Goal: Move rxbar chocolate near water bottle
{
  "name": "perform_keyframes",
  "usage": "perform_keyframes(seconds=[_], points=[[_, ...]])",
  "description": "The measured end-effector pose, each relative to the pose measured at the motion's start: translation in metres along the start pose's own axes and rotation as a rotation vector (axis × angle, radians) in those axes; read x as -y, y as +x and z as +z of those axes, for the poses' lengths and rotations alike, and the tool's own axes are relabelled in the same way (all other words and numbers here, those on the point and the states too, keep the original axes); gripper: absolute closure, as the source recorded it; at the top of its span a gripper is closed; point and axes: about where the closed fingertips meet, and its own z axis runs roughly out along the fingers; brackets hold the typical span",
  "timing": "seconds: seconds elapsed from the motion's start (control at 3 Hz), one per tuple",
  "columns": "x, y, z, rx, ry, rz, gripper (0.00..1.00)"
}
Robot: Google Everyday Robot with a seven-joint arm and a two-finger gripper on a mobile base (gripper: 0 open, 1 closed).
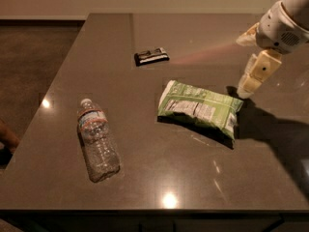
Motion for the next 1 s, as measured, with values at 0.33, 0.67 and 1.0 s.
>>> perform_keyframes(seconds=[0.33, 0.67, 1.0], points=[[0.032, -0.014, 0.021, 0.069, -0.022, 0.049, 0.00], [0.057, -0.035, 0.038, 0.123, -0.037, 0.073, 0.00], [0.071, -0.062, 0.055, 0.147, -0.058, 0.059, 0.00]])
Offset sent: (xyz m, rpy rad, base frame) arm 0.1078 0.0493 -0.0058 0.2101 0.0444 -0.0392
